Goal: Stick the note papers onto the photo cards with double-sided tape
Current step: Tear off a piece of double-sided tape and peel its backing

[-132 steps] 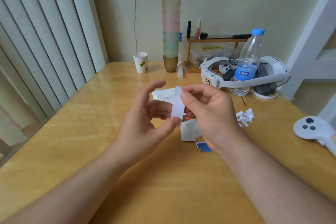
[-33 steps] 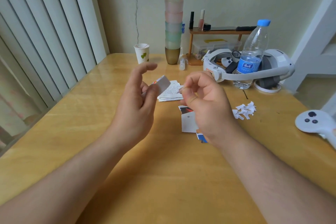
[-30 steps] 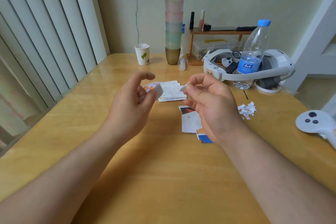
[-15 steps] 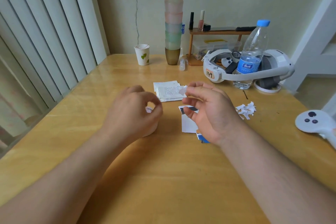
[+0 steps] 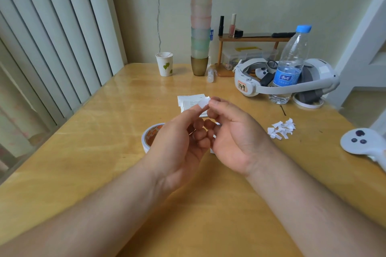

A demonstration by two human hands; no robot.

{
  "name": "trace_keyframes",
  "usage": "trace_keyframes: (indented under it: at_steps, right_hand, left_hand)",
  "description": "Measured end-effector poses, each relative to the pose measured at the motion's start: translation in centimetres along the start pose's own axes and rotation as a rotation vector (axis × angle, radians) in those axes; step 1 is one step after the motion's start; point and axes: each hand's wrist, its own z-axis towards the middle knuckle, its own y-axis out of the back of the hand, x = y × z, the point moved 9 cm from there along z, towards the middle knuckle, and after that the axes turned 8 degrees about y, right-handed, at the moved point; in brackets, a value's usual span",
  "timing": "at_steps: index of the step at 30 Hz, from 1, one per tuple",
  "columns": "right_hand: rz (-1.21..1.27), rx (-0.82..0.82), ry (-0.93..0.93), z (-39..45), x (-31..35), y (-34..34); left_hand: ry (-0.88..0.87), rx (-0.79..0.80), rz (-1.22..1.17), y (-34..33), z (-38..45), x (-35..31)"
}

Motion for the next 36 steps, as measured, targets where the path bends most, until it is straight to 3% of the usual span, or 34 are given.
trace_keyframes:
  at_steps: [15,25,32,36]
  right_hand:
    - [0.017,-0.037,-0.031,0.0,-0.5,0.3]
    - [-0.098,-0.231,0.075,-0.3,0.4,2.0]
    - [-0.162,-0.381,0.027,-0.3,0.7,3.6]
    - [-0.286,-0.222,0.145,0.2,3.1,3.1]
  left_hand:
    - [0.050,-0.013,-0.079,0.7,0.8,0.5]
    - [-0.004,-0.029,-0.016,1.0,0.5,0.0]
    - [-0.068,-0.045,-0.040,1.1,0.3,-0.6]
    - [-0.069,-0.013,-0.055,0.7,-0.1,-0.7]
